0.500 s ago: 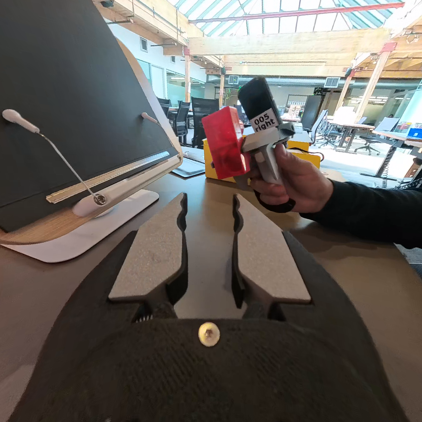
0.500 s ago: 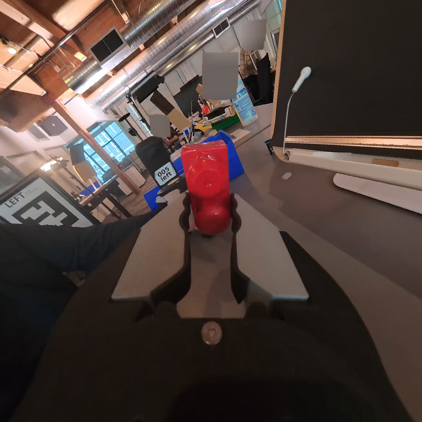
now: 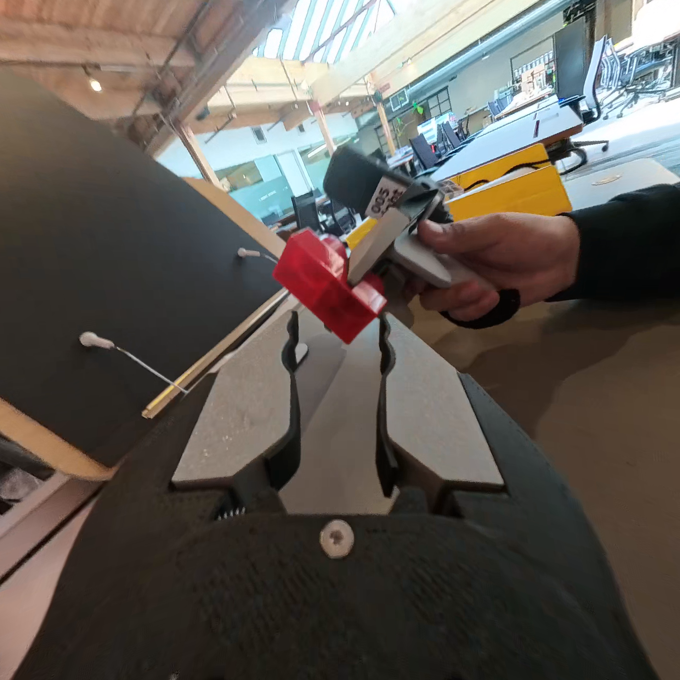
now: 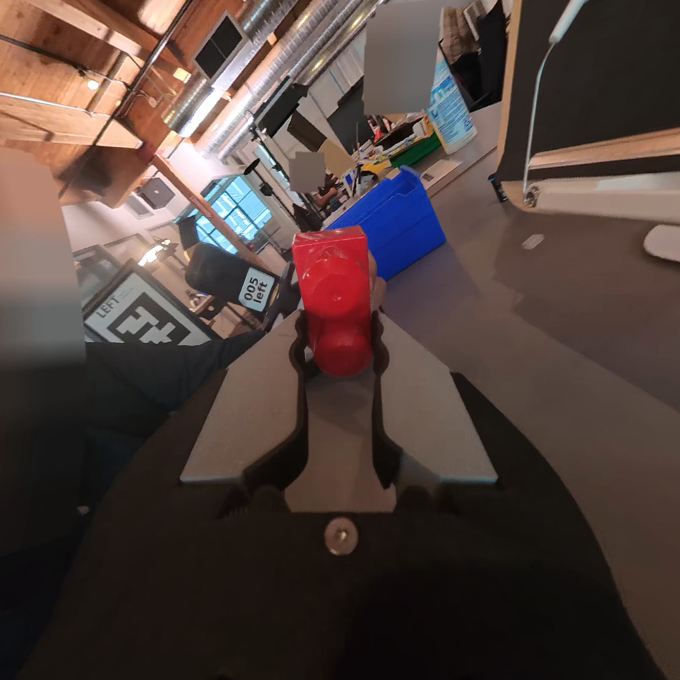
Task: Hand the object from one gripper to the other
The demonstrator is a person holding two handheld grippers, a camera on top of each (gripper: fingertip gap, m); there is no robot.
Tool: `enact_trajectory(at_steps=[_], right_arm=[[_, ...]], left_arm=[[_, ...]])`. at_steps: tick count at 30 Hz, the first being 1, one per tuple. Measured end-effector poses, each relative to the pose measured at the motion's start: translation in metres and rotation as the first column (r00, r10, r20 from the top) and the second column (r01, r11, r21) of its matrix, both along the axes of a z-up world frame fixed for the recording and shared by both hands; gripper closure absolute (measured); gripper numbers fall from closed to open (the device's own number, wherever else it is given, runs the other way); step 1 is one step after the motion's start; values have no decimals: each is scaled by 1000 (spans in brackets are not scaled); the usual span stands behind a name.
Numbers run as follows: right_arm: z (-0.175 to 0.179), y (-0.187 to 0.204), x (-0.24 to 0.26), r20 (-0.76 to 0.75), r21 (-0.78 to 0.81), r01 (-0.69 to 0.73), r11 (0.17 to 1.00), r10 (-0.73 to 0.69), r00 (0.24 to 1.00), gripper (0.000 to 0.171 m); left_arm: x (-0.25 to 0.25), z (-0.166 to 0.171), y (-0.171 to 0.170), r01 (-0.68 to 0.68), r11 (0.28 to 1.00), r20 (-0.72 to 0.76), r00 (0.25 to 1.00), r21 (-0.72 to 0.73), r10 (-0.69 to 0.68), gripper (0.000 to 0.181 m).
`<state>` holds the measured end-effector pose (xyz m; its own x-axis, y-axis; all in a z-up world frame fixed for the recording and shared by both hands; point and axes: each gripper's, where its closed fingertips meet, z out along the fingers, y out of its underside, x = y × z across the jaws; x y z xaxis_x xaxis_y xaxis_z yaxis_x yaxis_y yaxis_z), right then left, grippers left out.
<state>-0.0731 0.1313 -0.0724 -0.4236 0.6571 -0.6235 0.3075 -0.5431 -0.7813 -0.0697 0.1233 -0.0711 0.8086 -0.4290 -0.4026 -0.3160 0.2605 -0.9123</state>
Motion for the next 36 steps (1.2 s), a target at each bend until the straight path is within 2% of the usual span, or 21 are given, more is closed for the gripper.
enact_trajectory(at_steps=[4,7,14,18,20,22,24,26,30,32,34,36], right_arm=[[-6,-11,0,31,-90,-100,991,103,994,141],[-8,-19,1,35,-145,-164,976,171,985,141],[-17,-40,1,69,-162,-261,952,275,959,140],[-18,-28,0,85,-136,-202,970,214,973,138],[-18,-10,0,84,-123,-121,985,131,988,135],[-16,8,2,72,-107,-44,993,52,996,133],[-10,15,6,42,-104,-29,994,34,999,130],[-5,17,9,13,-76,-25,997,26,1000,130],[-3,12,13,-11,119,-13,993,15,1000,120],[-5,3,14,-13,233,-28,972,31,999,111],[-9,-1,11,-19,391,11,920,-4,1000,104],[-9,-4,8,-74,562,93,822,-62,995,95]], left_arm=[[10,1,-7,6,998,-104,995,66,1,143],[19,-7,-9,33,999,-150,988,40,-27,142],[25,-19,-8,21,998,-273,962,63,-3,143],[15,-18,-2,-42,997,-319,946,65,61,142],[14,-16,-2,-16,1000,-254,967,23,21,142],[13,-12,-4,42,998,-128,991,-37,-46,143],[19,-13,-8,165,974,43,986,-156,-160,143],[16,-7,-7,237,944,234,955,-229,-183,143],[9,6,-8,389,875,494,843,-289,-212,143],[10,10,-14,506,810,598,759,-295,-257,143],[16,13,-23,652,701,712,636,-289,-299,143],[22,19,-33,785,566,823,481,-251,-302,143]])
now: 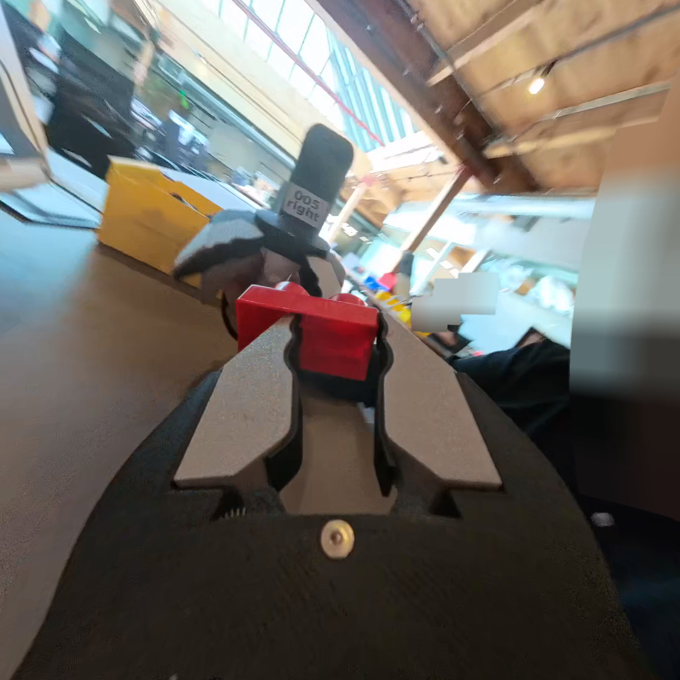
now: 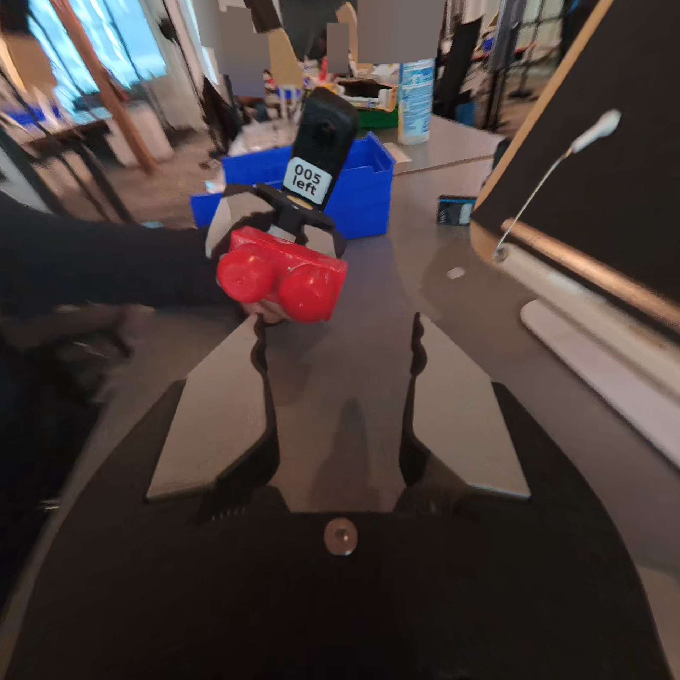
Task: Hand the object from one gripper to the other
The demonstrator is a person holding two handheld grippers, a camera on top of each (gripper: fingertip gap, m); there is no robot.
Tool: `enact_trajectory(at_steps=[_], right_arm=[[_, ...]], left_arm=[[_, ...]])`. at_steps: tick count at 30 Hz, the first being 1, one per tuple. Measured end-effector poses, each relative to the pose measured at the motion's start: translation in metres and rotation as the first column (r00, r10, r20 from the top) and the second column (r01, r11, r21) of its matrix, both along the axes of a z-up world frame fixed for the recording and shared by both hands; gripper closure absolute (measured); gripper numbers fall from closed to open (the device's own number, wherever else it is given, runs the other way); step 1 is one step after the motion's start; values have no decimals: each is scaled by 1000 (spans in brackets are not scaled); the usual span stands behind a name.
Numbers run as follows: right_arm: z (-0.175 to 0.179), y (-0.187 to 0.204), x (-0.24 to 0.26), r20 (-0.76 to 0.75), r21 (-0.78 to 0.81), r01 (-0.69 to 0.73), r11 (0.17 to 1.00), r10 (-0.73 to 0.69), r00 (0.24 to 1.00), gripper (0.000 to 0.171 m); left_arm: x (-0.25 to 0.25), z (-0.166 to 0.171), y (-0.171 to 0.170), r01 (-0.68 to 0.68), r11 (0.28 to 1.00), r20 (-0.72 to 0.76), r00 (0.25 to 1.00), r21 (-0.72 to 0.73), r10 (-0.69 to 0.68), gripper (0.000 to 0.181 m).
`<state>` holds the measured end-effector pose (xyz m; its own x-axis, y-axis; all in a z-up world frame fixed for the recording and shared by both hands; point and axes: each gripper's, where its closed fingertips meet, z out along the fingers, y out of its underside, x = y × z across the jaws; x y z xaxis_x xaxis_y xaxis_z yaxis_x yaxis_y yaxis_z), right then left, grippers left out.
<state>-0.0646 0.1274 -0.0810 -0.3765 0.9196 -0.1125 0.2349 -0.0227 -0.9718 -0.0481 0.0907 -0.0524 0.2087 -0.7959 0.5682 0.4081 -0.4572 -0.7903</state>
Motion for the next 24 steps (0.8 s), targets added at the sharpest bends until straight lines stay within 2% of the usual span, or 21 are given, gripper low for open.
enact_trajectory(at_steps=[2,6,8,10,11,15,16,19,21,24], right_arm=[[0,-4,-1,-22,145,63,987,-60,998,88],[-7,-19,-4,12,273,58,960,-63,998,94],[-12,-22,-6,13,326,64,943,-72,997,95],[-18,-27,-9,15,393,58,918,-70,997,105],[-22,-27,-10,20,443,71,894,-89,996,117],[-29,-15,-13,1,605,157,781,-198,980,134],[-28,-10,-14,-9,615,183,767,-225,974,140],[-24,8,-12,-11,583,249,773,-298,954,141],[-18,14,-9,-2,490,267,830,-305,952,141],[-11,17,-8,27,266,257,929,-273,962,141]], left_arm=[[0,-3,5,28,994,72,997,-107,-20,143],[3,-22,14,-47,993,-58,997,-106,41,143],[6,-24,12,-10,990,-30,1000,-139,6,143],[8,-24,12,22,984,14,1000,-179,-20,143],[9,-26,13,22,981,15,1000,-192,-19,143],[2,-37,23,-53,975,-31,998,-214,47,143],[-2,-38,27,-78,974,-33,997,-214,73,141],[-19,-31,34,-132,971,21,990,-199,139,143],[-29,-23,35,-169,971,49,983,-171,179,153],[-37,-23,39,-245,961,-2,969,-131,247,154]])
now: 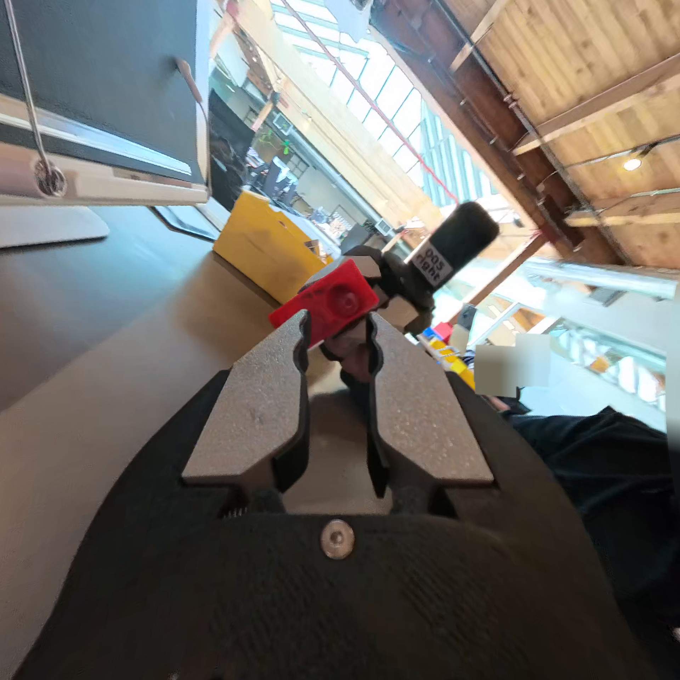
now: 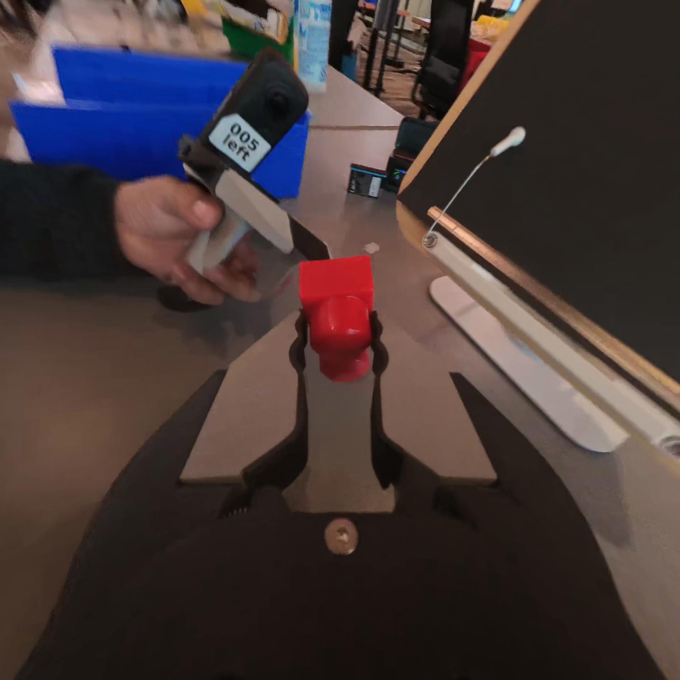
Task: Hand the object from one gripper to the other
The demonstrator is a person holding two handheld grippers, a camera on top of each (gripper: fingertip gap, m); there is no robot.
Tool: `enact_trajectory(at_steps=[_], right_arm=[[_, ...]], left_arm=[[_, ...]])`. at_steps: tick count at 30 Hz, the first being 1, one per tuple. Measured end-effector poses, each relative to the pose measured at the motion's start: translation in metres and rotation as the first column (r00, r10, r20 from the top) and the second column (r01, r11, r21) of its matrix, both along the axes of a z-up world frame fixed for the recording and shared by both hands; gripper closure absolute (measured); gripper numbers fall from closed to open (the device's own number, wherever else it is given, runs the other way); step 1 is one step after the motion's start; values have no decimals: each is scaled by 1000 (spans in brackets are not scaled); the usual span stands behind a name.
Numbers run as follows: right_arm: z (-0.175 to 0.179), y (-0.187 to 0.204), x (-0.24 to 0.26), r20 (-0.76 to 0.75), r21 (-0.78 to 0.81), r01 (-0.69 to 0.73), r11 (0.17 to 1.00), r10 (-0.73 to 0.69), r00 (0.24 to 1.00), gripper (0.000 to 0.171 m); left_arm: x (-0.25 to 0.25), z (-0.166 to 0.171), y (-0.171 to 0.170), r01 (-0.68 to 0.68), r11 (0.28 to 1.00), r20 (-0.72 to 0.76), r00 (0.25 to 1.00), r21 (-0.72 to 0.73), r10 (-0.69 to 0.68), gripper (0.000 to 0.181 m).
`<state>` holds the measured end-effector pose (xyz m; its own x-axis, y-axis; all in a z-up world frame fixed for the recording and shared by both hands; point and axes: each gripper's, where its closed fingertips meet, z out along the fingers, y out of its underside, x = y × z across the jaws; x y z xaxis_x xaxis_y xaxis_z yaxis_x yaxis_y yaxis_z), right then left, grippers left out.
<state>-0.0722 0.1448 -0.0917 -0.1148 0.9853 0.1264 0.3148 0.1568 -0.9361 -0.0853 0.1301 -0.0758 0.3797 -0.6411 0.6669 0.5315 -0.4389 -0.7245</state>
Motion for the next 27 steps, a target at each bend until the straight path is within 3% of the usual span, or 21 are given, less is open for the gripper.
enact_trajectory(at_steps=[4,8,12,19,27], right_arm=[[3,7,2,-34,-309,-56,950,48,998,141],[14,6,7,-136,-533,-180,827,127,983,141],[17,7,8,-176,-589,-215,779,137,975,141],[17,-2,6,-183,-586,-243,773,166,969,141],[35,5,15,-282,-683,-329,653,180,942,141]], left_arm=[[-2,-14,7,-96,993,-253,961,65,109,148],[-2,-31,13,-163,962,-535,804,219,258,144],[2,-22,11,-195,918,-563,739,346,370,150],[3,-23,11,-198,895,-606,675,400,420,150],[12,-23,5,-77,829,-711,474,555,520,136]])
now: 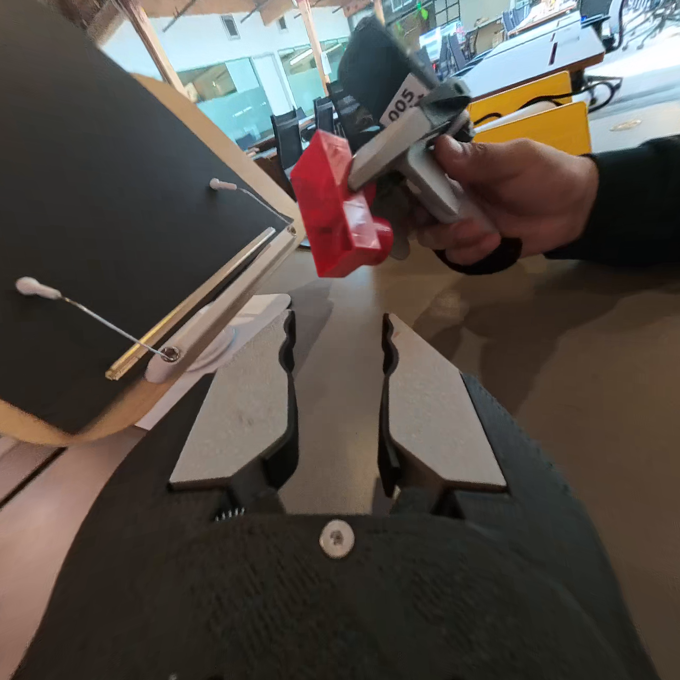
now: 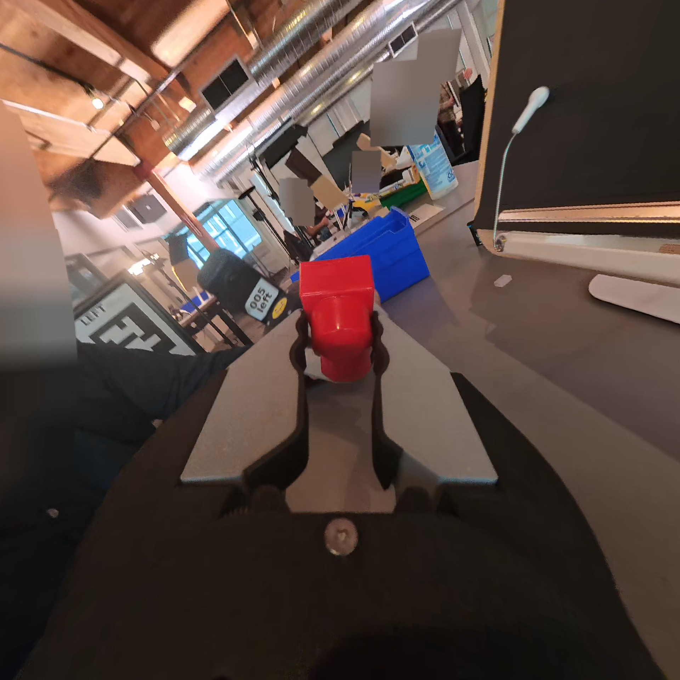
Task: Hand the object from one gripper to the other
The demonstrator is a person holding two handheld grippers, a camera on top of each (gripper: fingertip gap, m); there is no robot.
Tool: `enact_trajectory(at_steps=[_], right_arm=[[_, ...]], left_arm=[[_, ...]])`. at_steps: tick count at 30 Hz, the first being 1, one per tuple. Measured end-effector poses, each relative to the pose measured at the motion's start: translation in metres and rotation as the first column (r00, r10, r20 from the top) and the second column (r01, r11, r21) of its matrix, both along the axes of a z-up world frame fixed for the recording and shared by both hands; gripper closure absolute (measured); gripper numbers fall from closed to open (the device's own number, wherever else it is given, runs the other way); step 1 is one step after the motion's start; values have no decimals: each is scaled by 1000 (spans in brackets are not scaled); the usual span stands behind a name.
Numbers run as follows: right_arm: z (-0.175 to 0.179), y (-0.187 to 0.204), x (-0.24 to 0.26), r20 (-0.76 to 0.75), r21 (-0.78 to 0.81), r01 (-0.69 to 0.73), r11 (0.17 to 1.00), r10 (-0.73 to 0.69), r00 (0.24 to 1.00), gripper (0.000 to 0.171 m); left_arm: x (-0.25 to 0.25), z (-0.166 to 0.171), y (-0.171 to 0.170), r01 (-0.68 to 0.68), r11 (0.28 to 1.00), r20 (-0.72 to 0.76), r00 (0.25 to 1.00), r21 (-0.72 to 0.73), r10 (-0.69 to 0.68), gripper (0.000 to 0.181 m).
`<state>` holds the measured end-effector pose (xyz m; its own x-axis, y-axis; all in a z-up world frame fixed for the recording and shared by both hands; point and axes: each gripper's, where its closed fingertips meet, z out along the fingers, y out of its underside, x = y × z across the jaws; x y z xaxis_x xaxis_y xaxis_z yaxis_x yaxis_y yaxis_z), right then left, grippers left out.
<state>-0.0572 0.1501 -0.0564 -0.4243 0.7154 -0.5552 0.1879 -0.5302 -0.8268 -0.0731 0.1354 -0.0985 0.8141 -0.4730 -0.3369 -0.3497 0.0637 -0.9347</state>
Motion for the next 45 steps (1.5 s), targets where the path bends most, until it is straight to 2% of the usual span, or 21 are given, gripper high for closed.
enact_trajectory(at_steps=[5,9,12,14,17,19,22,27,30,32,35,38,40,42,45], right_arm=[[3,1,0,-27,-82,-24,996,22,999,141],[-5,-5,-9,-20,-134,-32,991,29,999,141],[1,-11,-10,-67,-206,-80,975,68,995,141],[0,-15,-11,-57,-209,-99,973,89,994,141],[-8,-26,-15,-30,-160,-123,979,120,992,141],[-6,-27,-16,-40,-193,-137,972,132,990,141],[-11,-26,-14,-17,-189,-158,969,158,987,140],[-9,-14,-3,8,-87,-132,987,133,991,140],[-10,-11,2,41,5,-119,993,119,992,133],[-13,-16,4,72,83,-131,988,125,989,124],[-16,-36,9,99,133,-226,965,214,972,116],[-32,-48,5,172,161,-271,949,243,955,111],[-41,-59,5,214,157,-327,932,291,932,115],[-45,-70,9,231,154,-394,906,355,906,138],[-43,-58,2,223,150,-322,935,285,932,138]], left_arm=[[5,6,-1,-53,992,-110,992,112,65,136],[14,16,-8,-40,983,-135,989,178,65,137],[17,18,-10,-41,980,-157,985,193,72,140],[17,21,-11,-46,977,-156,985,206,79,144],[24,21,-17,1,970,-198,979,241,48,160],[23,22,-17,3,967,-225,973,254,56,160],[22,17,-16,23,983,-242,970,182,22,162],[23,13,-26,176,984,-93,980,-25,-178,167],[27,9,-38,298,952,-52,952,-70,-302,166],[27,-2,-44,343,932,-95,930,-118,-354,166],[27,-5,-50,385,915,-99,913,-123,-397,166],[35,-7,-62,465,876,-91,874,-129,-477,166],[38,-9,-65,477,870,-129,862,-121,-491,166],[42,-11,-69,485,864,-155,851,-136,-502,166],[33,-7,-55,381,921,-180,903,-84,-390,164]])
